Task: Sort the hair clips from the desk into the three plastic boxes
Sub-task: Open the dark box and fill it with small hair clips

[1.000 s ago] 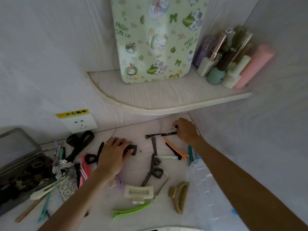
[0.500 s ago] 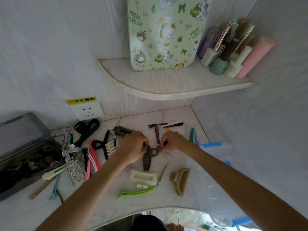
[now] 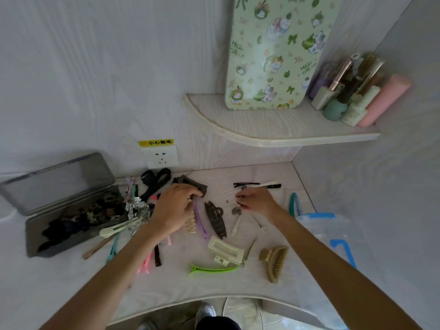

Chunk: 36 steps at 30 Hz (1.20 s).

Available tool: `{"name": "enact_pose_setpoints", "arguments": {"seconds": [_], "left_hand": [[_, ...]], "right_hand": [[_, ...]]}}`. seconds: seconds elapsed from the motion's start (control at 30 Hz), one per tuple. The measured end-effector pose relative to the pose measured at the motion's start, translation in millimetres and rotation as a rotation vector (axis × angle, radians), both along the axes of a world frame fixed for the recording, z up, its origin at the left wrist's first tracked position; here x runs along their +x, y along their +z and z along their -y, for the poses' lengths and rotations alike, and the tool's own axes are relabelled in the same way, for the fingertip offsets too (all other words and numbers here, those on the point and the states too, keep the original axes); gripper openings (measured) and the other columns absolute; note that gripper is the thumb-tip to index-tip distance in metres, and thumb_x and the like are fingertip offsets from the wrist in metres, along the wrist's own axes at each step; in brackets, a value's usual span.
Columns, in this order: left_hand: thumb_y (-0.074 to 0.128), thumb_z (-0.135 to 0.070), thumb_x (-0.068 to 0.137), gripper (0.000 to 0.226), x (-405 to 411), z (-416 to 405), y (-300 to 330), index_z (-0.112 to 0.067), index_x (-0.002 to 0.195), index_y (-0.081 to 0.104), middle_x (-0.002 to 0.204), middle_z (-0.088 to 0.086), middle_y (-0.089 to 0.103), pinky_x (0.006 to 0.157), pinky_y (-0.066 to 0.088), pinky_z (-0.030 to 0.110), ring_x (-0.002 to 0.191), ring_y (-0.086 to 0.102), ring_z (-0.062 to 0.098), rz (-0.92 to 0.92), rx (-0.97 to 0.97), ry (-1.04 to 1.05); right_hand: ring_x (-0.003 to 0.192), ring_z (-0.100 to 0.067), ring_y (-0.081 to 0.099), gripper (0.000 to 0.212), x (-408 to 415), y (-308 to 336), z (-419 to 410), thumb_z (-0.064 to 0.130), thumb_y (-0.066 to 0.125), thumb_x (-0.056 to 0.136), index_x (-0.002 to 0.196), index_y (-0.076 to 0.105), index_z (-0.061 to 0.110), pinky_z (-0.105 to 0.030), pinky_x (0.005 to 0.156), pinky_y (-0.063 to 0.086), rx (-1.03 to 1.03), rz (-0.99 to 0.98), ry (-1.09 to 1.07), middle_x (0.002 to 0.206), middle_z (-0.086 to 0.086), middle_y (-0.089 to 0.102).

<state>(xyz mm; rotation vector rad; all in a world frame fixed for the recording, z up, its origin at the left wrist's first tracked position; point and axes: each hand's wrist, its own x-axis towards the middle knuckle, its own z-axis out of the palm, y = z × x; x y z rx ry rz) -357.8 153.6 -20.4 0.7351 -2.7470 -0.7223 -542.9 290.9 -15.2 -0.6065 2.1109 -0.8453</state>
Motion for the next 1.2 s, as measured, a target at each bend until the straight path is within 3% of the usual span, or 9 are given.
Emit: {"name": "enact_pose_setpoints", "arguments": {"seconds": [0.07, 0.13, 0.33, 0.43, 0.67, 0.77, 0.93, 1.07, 1.2], "left_hand": [[0.057, -0.012, 0.088, 0.026, 18.9, 7.5, 14.1, -0.022, 0.111, 0.065, 0.116, -0.008, 0.062, 0.093, 0.038, 0.024, 0.105, 0.053, 0.008, -0.057, 0.072, 0.097], [0.055, -0.012, 0.090, 0.026, 40.3, 14.8, 24.4, -0.023, 0.112, 0.064, 0.115, -0.008, 0.062, 0.083, 0.040, 0.020, 0.094, 0.055, 0.004, -0.058, 0.153, 0.177], [0.055, -0.016, 0.090, 0.024, 106.1, 41.8, 27.9, -0.022, 0.111, 0.065, 0.121, -0.003, 0.063, 0.091, 0.041, 0.024, 0.109, 0.059, 0.013, 0.077, 0.196, 0.300], [0.056, -0.015, 0.088, 0.032, 128.6, 56.1, 15.4, -0.022, 0.119, 0.061, 0.126, -0.001, 0.059, 0.095, 0.043, 0.032, 0.115, 0.053, 0.019, 0.196, 0.115, 0.343], [0.054, -0.017, 0.090, 0.032, 152.7, 70.5, -3.9, -0.024, 0.120, 0.058, 0.125, -0.006, 0.056, 0.092, 0.044, 0.030, 0.116, 0.051, 0.016, 0.177, 0.112, 0.307], [0.055, -0.021, 0.091, 0.026, 165.1, 74.2, 0.7, -0.025, 0.116, 0.061, 0.120, -0.008, 0.060, 0.090, 0.044, 0.028, 0.112, 0.053, 0.014, 0.050, 0.065, 0.306], [0.057, -0.015, 0.089, 0.015, 207.6, 88.4, 14.7, -0.022, 0.101, 0.063, 0.102, -0.003, 0.064, 0.073, 0.048, 0.031, 0.096, 0.059, 0.019, -0.228, -0.072, 0.746], [0.059, -0.012, 0.086, 0.020, 248.5, 109.8, 14.4, -0.015, 0.105, 0.055, 0.109, 0.006, 0.057, 0.074, 0.048, 0.038, 0.098, 0.058, 0.025, -0.444, 0.064, 1.146], [0.061, -0.005, 0.083, 0.049, 292.2, 139.2, 5.7, -0.013, 0.128, 0.046, 0.136, 0.010, 0.042, 0.089, 0.046, 0.046, 0.124, 0.043, 0.031, -0.202, 0.040, 1.075]], "right_hand": [[0.045, 0.000, 0.061, 0.022, 5.0, 16.0, 14.4, 0.000, 0.057, 0.088, 0.110, 0.060, -0.003, -0.010, 0.049, 0.050, -0.078, 0.179, -0.067, 0.077, -0.010, 0.061], [0.057, -0.005, 0.063, 0.016, 13.5, 31.4, 27.9, 0.005, 0.058, 0.089, 0.104, 0.062, 0.006, -0.012, 0.052, 0.052, -0.098, 0.246, -0.016, 0.079, -0.005, 0.063], [0.105, -0.025, 0.061, 0.023, 3.1, 12.5, 34.5, 0.008, 0.060, 0.084, 0.106, 0.068, 0.005, -0.024, 0.085, 0.047, 0.267, -0.355, 0.271, 0.118, -0.012, 0.064], [0.110, -0.024, 0.059, 0.030, 8.6, -11.5, 17.1, 0.014, 0.071, 0.076, 0.104, 0.067, 0.003, -0.025, 0.089, 0.043, 0.381, -0.383, 0.350, 0.111, -0.009, 0.065], [0.088, -0.024, 0.065, 0.010, 31.9, -4.1, 28.9, 0.017, 0.065, 0.081, 0.087, 0.071, 0.011, -0.023, 0.069, 0.041, 0.136, -0.592, 0.221, 0.092, -0.008, 0.069], [0.085, -0.021, 0.062, 0.016, 73.3, 27.6, 69.8, 0.019, 0.066, 0.083, 0.099, 0.069, 0.014, -0.027, 0.076, 0.046, -0.104, -0.557, 0.166, 0.097, -0.004, 0.063], [0.094, -0.018, 0.062, 0.023, 186.4, 44.6, 151.8, 0.024, 0.062, 0.085, 0.108, 0.065, 0.020, -0.031, 0.087, 0.050, -0.251, -0.427, 0.544, 0.108, -0.001, 0.063], [0.103, -0.014, 0.061, 0.027, 230.3, 38.9, 182.4, 0.028, 0.059, 0.088, 0.115, 0.062, 0.023, -0.037, 0.101, 0.044, -0.220, -0.458, 0.656, 0.115, 0.002, 0.065], [0.106, -0.016, 0.060, 0.026, 244.0, 36.8, 188.8, 0.023, 0.058, 0.088, 0.113, 0.063, 0.021, -0.037, 0.103, 0.042, -0.168, -0.510, 0.653, 0.116, 0.003, 0.065]]}}
